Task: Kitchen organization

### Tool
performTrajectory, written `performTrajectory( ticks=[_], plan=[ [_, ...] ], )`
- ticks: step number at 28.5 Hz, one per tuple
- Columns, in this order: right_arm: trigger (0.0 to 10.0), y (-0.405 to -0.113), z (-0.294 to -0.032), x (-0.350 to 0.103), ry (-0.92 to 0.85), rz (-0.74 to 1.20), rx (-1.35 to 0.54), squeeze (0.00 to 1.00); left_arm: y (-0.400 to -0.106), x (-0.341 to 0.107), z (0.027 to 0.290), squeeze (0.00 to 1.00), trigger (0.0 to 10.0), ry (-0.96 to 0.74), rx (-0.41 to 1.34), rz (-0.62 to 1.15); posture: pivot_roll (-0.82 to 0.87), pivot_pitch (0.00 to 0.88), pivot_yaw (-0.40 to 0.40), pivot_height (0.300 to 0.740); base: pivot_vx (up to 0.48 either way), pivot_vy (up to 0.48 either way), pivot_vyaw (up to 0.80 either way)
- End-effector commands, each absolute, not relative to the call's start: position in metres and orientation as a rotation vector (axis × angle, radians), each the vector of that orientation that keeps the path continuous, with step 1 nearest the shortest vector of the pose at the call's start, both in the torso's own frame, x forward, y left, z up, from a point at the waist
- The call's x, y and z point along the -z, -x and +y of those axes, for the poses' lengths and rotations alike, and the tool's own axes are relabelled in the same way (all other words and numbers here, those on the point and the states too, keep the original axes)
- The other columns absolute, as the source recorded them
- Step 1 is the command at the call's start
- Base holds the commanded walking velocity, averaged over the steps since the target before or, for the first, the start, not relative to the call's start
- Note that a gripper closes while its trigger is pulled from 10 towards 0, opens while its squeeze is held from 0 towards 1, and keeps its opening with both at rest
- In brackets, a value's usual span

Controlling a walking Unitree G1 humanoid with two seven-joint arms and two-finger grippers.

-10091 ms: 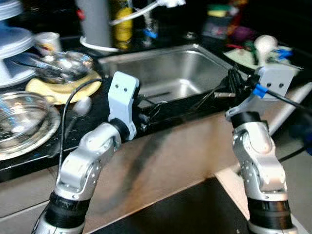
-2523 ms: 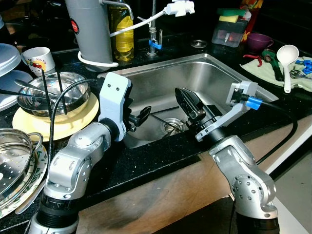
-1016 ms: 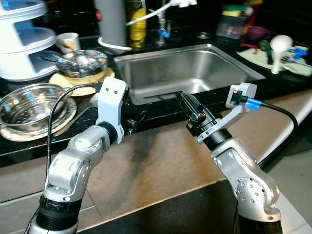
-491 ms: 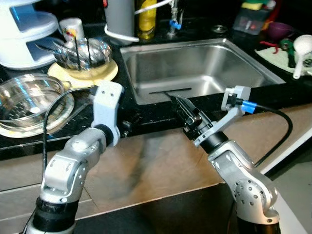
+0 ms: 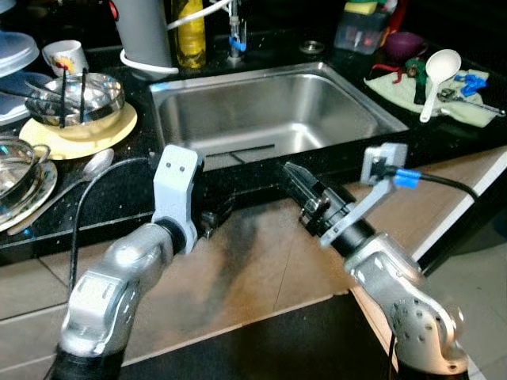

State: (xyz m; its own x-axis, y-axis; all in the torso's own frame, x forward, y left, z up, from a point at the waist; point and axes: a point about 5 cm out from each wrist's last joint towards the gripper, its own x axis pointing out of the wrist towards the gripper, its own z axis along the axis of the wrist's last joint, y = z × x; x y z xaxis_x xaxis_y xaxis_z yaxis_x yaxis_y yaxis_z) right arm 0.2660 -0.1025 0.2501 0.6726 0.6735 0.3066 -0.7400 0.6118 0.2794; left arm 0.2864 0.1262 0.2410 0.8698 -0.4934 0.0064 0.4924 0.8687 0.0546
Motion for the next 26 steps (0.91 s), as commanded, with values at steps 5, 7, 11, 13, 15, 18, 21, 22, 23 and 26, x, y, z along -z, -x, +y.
performTrajectory(
  ticks=[5,7,11,13,15,18,21,22,23,26],
  plan=[
    [10.0,-0.258,-0.099,-0.244,-0.377,-0.139,-0.876,0.0,-0.293,-0.242,0.151,0.0,10.0,-0.105,0.391,-0.005,-0.08,0.18,-0.035,0.74,0.0,0.0,0.0],
    [10.0,-0.258,-0.099,-0.244,-0.374,-0.134,-0.878,0.0,-0.293,-0.241,0.153,0.0,10.0,-0.113,0.378,0.005,-0.08,0.18,-0.035,0.74,0.0,0.0,0.0],
    [10.0,-0.258,-0.1,-0.241,-0.364,-0.119,-0.88,0.0,-0.293,-0.24,0.156,0.0,10.0,-0.109,0.367,0.007,-0.08,0.183,-0.037,0.74,0.0,0.0,0.0],
    [10.0,-0.258,-0.101,-0.24,-0.361,-0.114,-0.882,0.0,-0.293,-0.239,0.156,0.0,10.0,-0.108,0.365,0.007,-0.08,0.183,-0.037,0.74,0.0,0.0,0.0],
    [10.0,-0.258,-0.101,-0.239,-0.356,-0.108,-0.884,0.0,-0.293,-0.24,0.155,0.0,10.0,-0.106,0.362,0.004,-0.09,0.187,-0.036,0.74,0.0,0.0,0.0],
    [10.0,-0.258,-0.101,-0.238,-0.352,-0.104,-0.883,0.0,-0.294,-0.24,0.154,0.0,10.0,-0.109,0.364,0.004,-0.09,0.187,-0.036,0.74,0.0,0.0,0.0],
    [10.0,-0.258,-0.102,-0.234,-0.341,-0.09,-0.868,0.0,-0.295,-0.239,0.153,0.0,10.0,-0.106,0.358,0.002,-0.09,0.188,-0.033,0.74,0.0,0.0,0.0],
    [10.0,-0.258,-0.102,-0.234,-0.341,-0.09,-0.868,0.0,-0.295,-0.239,0.153,0.0,10.0,-0.106,0.358,0.002,-0.09,0.188,-0.033,0.74,0.0,0.0,0.0],
    [10.0,-0.258,-0.103,-0.232,-0.335,-0.084,-0.862,0.0,-0.296,-0.239,0.153,0.0,10.0,-0.105,0.358,0.002,-0.09,0.188,-0.033,0.74,0.0,0.0,0.0],
    [10.0,-0.258,-0.104,-0.23,-0.331,-0.074,-0.857,0.0,-0.296,-0.238,0.152,0.0,10.0,-0.097,0.357,0.007,-0.09,0.188,-0.033,0.74,0.0,0.0,0.0]
  ],
)
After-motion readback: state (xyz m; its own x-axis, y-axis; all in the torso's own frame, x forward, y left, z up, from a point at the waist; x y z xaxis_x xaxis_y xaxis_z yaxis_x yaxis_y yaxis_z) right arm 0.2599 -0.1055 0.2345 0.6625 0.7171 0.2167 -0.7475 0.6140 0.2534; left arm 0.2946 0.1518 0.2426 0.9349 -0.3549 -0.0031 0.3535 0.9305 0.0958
